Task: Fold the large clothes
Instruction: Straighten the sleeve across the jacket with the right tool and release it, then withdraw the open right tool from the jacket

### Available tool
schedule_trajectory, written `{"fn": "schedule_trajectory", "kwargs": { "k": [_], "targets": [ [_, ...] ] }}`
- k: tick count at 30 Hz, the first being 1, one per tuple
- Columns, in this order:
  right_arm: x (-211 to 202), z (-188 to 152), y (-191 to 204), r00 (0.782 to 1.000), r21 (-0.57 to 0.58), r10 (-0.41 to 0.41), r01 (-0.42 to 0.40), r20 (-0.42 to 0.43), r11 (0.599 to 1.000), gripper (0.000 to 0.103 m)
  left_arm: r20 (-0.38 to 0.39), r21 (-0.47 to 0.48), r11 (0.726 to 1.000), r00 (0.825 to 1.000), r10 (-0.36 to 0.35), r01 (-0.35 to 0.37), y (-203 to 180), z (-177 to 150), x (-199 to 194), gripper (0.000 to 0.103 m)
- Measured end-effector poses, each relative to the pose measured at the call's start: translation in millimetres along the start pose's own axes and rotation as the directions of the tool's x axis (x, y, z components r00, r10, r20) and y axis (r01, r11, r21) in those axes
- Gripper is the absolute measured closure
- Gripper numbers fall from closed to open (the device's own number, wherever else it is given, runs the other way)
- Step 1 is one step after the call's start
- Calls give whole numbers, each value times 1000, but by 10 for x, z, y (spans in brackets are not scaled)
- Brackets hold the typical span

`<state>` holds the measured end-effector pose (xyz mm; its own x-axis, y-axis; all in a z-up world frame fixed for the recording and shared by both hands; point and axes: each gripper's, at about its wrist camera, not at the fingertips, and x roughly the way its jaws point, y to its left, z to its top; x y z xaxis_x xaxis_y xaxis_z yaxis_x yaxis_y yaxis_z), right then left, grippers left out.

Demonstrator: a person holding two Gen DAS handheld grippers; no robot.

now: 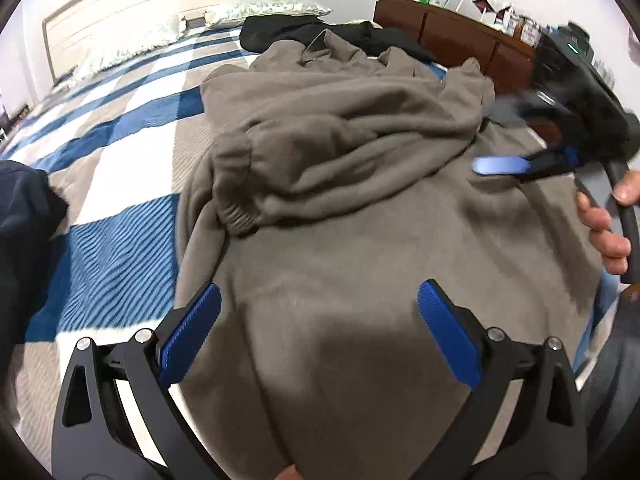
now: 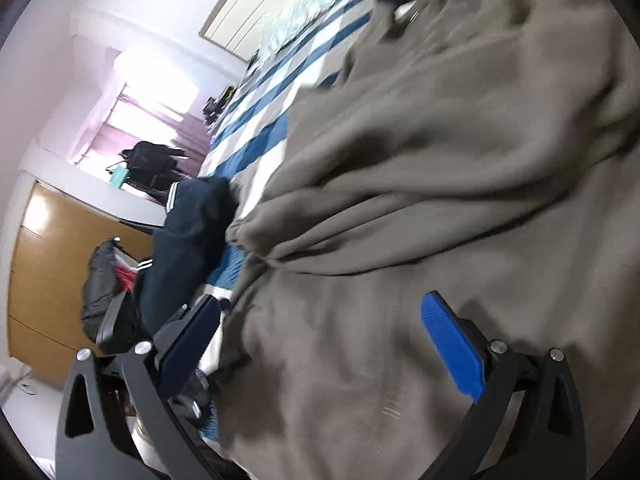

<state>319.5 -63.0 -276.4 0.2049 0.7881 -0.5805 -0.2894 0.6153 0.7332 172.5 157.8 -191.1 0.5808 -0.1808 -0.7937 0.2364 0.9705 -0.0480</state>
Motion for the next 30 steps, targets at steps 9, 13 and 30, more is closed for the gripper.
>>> {"fn": "schedule_trajectory", "kwargs": {
  "k": [9,13,30],
  "targets": [
    [933,682,291,990,15,-85,84,117,996,4,-94,-13,1000,995,-27,26,84,-316,139,6],
    [1246,1143,406,981,11,-175,175,89,985,4,-93,-5,999,995,-39,38,97,-311,109,6],
    [1110,1185,1749,936,-435,-266,146,-231,889,4,13,52,979,980,-200,199,-312,120,-61,6]
  ]
}}
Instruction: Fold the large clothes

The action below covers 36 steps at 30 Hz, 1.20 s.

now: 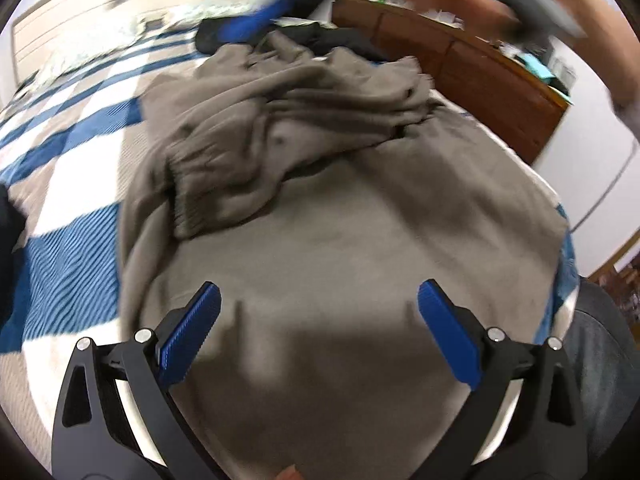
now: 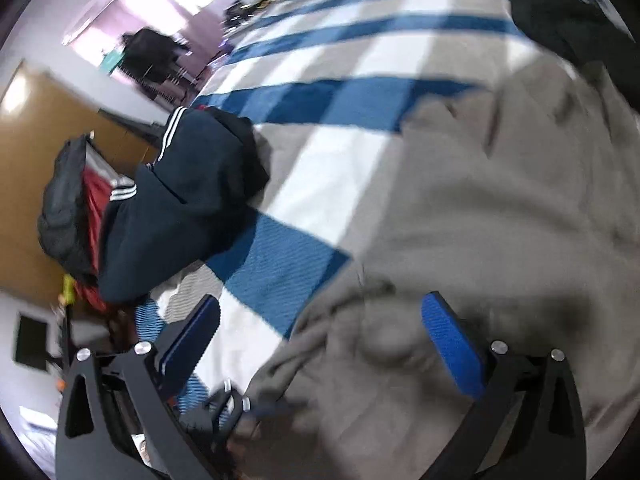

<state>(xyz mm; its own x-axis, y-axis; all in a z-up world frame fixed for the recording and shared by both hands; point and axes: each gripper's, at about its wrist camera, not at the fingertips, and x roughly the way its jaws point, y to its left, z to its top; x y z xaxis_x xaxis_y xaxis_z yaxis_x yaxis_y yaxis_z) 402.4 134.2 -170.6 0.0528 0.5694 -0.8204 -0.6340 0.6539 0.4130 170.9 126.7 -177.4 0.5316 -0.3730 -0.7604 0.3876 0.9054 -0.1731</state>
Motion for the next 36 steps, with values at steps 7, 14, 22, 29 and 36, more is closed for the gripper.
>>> {"fn": "schedule_trajectory", "kwargs": {
  "k": [7,14,22,29,36],
  "targets": [
    [733,653,-181,961,-163,-268,254,-74,953,4,-74,93,994,996,-51,58,-431,-56,238,6],
    [1422,725,-685,829,-315,-531,463,-176,828,5,-169,88,993,984,-59,74,-464,-127,508,6],
    [1417,584,-464,866,-337,-471,398,-169,853,86,-142,47,996,988,-64,71,-377,-52,418,6],
    [1290,878,-114,923,-205,-373,348,-96,915,94,-133,56,998,991,-28,35,-370,-38,388,6],
    [1991,1077,-146,884,-151,-432,409,-181,900,88,-148,40,999,989,-14,20,-313,-35,456,6]
  ]
}}
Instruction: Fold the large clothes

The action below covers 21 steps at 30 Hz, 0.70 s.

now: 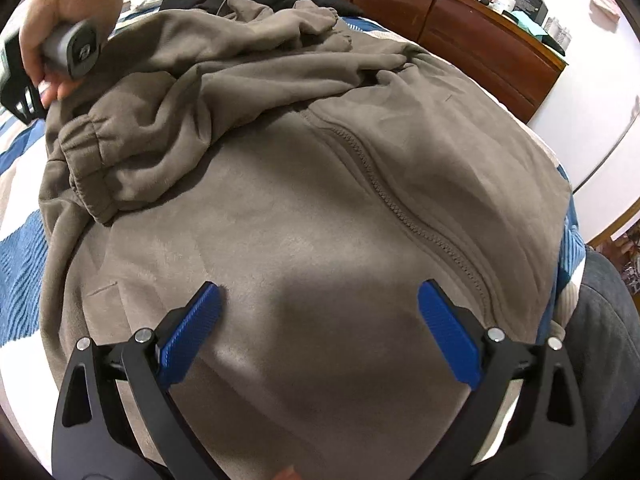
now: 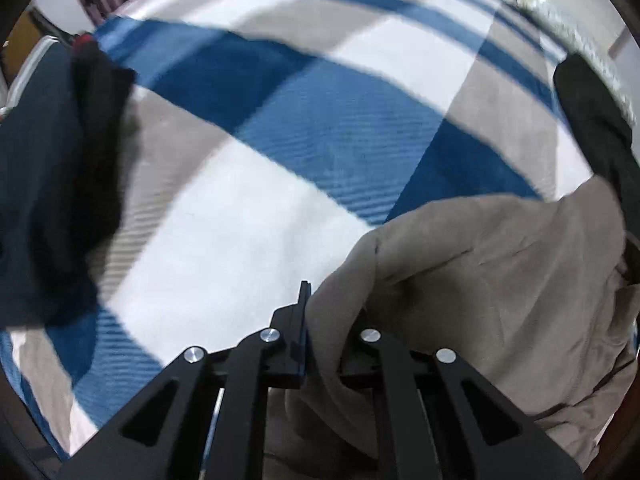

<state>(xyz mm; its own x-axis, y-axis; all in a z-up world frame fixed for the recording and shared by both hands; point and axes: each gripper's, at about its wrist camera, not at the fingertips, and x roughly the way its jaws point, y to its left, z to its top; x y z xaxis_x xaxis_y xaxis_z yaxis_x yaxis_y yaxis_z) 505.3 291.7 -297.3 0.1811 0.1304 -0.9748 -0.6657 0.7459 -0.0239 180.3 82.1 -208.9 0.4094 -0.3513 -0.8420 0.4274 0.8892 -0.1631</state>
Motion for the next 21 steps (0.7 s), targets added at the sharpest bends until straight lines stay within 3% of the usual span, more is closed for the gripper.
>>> {"fn": "schedule_trajectory", "kwargs": {
  "k": [1,4,5,6,8,11,14,16,18,21],
  "targets": [
    [97,-9,-4,1000,18,4,-4,-24,1000,82,-3,0,1000,1000,0,0,9,-4,9,6],
    [76,-35,21,999,29,49,-49,-22,998,45,-11,4,1000,1000,-2,2,32,-13,19,6],
    [13,-50,35,993,31,112,-111,-34,993,13,-12,5,1000,1000,-4,4,40,-12,13,6],
    [-70,-73,55,990,21,135,-134,-35,991,5,-10,3,1000,1000,-3,3,63,-14,2,6],
    [-346,-147,96,991,-25,130,-130,-13,991,5,-3,-5,1000,1000,-2,2,99,-15,-34,6],
    [-749,-289,45,982,-42,189,-188,18,981,5,12,-10,1000,1000,5,-4,144,0,-79,6],
    [-1126,-510,-95,963,-25,266,-266,34,964,5,51,5,1000,999,19,-19,149,17,-146,6],
    [-1266,-697,-207,931,18,364,-364,11,931,5,104,55,997,994,44,-50,116,53,-206,6],
    [-1368,-842,-280,913,38,408,-408,10,912,5,158,123,989,985,63,-83,59,94,-244,6],
    [-1456,-1048,-350,914,10,405,-406,17,914,5,130,122,990,990,47,-63,82,159,-190,6]
  ]
}}
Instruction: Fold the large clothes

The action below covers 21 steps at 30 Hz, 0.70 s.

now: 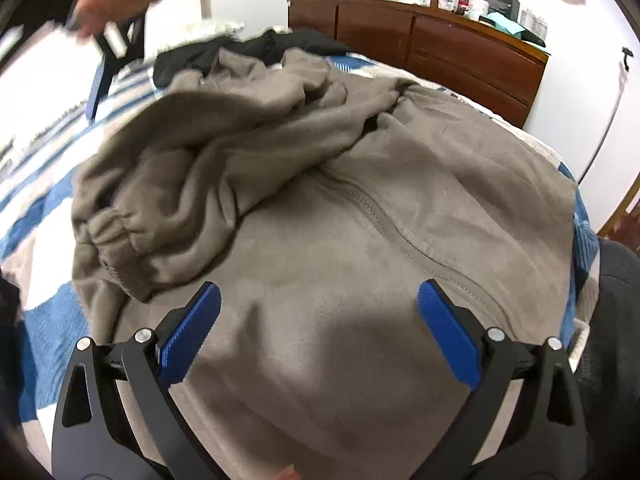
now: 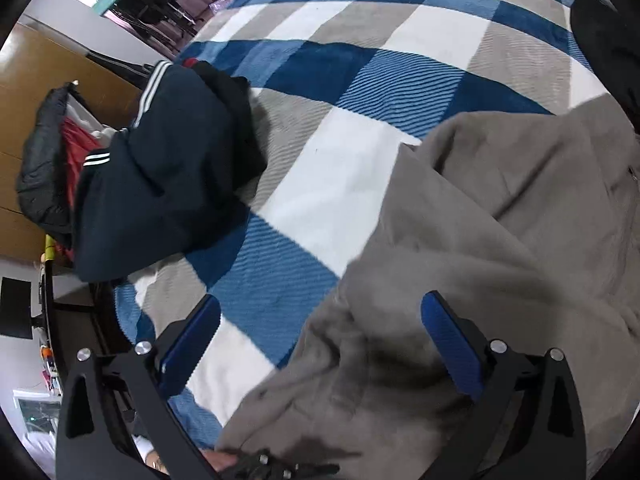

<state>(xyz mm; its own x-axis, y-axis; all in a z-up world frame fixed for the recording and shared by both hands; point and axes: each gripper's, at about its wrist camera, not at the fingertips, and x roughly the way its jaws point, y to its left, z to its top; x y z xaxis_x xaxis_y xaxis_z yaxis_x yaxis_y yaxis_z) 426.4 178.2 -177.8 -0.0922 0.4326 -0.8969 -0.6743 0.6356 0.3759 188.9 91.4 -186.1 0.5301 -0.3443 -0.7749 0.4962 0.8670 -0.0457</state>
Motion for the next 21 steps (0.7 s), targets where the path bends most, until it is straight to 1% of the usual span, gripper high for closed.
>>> {"fn": "schedule_trajectory", "kwargs": {
  "k": [1,3,4,5,6,7,8,9,10,11,12,13,14,15,16,17,20,21],
  "targets": [
    [7,-52,6,999,-42,-36,35,-7,998,5,-27,-12,1000,1000,-7,7,9,12,40,6],
    [34,-154,54,988,-160,-153,156,28,975,5,-47,-11,1000,999,-14,14,-9,22,71,6],
    [58,-203,106,969,-253,-239,248,66,935,5,-51,-6,1000,998,-23,23,-25,13,68,6],
    [90,-243,134,954,-328,-287,301,90,895,5,-57,-1,999,998,-34,33,-46,-4,56,6],
    [169,-330,223,917,-460,-375,394,136,796,5,-62,0,999,997,-42,42,-70,-22,38,6],
    [237,-392,234,893,-531,-423,435,152,727,5,-68,1,998,996,-55,55,-85,-47,15,6],
    [289,-454,228,883,-572,-444,444,150,689,9,-73,2,998,995,-70,70,-103,-77,-8,6],
    [422,-498,199,871,-604,-476,444,119,661,16,-79,4,997,994,-82,82,-123,-96,-17,6],
    [473,-512,137,868,-613,-486,438,100,657,22,-85,9,995,992,-94,95,-135,-124,-33,6],
    [577,-537,113,855,-632,-511,444,87,635,36,-89,15,995,991,-99,101,-142,-151,-44,6],
    [637,-554,102,839,-646,-535,465,102,605,48,-91,16,995,991,-100,102,-154,-166,-38,6],
    [663,-563,80,829,-646,-547,480,114,593,54,-96,13,995,990,-101,103,-151,-182,-33,6],
    [684,-538,41,822,-626,-556,498,121,600,64,-104,4,995,990,-100,101,-128,-206,-23,6],
    [693,-514,4,822,-604,-557,505,119,616,79,-109,-3,995,989,-97,97,-112,-222,-16,6],
    [685,-501,-28,821,-586,-559,513,120,628,85,-117,-18,996,989,-90,88,-81,-234,-7,6],
    [671,-515,-27,822,-587,-557,511,120,628,90,-119,-40,996,989,-90,86,-51,-239,-5,6],
    [618,-617,47,822,-615,-558,499,113,611,96,-116,-129,985,985,-129,114,41,-238,-16,6],
    [620,-622,81,823,-620,-557,496,113,608,101,-111,-150,981,984,-142,124,57,-246,-37,6]
  ]
}}
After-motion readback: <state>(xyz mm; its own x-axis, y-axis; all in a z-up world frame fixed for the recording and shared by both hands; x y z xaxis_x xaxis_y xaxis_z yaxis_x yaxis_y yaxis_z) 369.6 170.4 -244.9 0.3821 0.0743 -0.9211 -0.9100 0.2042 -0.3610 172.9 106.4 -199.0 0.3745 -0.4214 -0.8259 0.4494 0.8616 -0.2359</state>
